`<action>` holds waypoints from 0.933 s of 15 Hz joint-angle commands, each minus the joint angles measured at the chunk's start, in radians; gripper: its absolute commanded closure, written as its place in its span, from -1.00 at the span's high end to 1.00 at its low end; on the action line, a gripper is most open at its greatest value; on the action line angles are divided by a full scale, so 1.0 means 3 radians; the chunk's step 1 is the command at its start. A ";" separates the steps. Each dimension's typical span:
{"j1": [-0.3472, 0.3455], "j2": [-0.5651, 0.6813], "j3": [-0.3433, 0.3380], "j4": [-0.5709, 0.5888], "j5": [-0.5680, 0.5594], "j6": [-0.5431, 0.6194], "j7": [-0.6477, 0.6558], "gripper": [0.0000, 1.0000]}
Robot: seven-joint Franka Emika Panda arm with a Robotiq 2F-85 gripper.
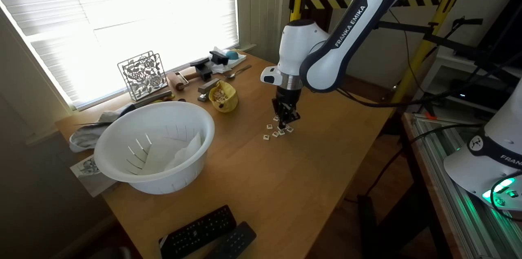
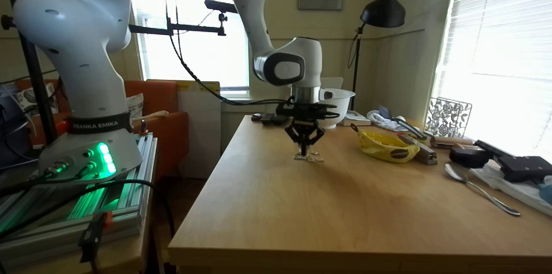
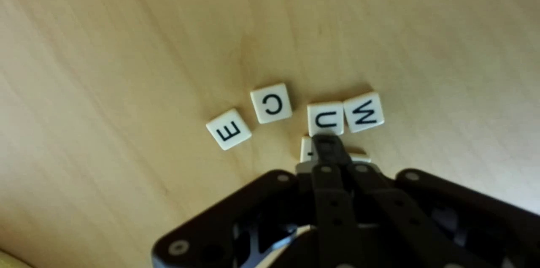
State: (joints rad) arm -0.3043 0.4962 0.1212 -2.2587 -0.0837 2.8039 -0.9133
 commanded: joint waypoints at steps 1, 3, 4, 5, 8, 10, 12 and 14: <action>0.0074 0.0083 -0.0129 -0.0002 -0.0166 -0.0112 -0.0152 -1.00; 0.0100 0.0074 -0.0161 -0.0004 -0.0168 -0.0104 -0.0181 -1.00; 0.0090 0.0060 -0.0149 -0.0006 -0.0123 -0.0094 -0.0180 -1.00; 0.0031 0.0025 -0.0079 -0.0020 -0.0028 -0.0100 -0.0211 -1.00; -0.0070 -0.0077 0.0026 -0.0054 0.0122 -0.0123 -0.0230 -1.00; -0.0128 -0.0139 0.0085 -0.0076 0.0223 -0.0139 -0.0221 -1.00; -0.0157 -0.0194 0.0113 -0.0092 0.0337 -0.0149 -0.0161 -1.00; -0.0165 -0.0255 0.0124 -0.0107 0.0450 -0.0159 -0.0118 -1.00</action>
State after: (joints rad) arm -0.3339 0.4736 0.1366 -2.2629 -0.0065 2.7822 -0.9556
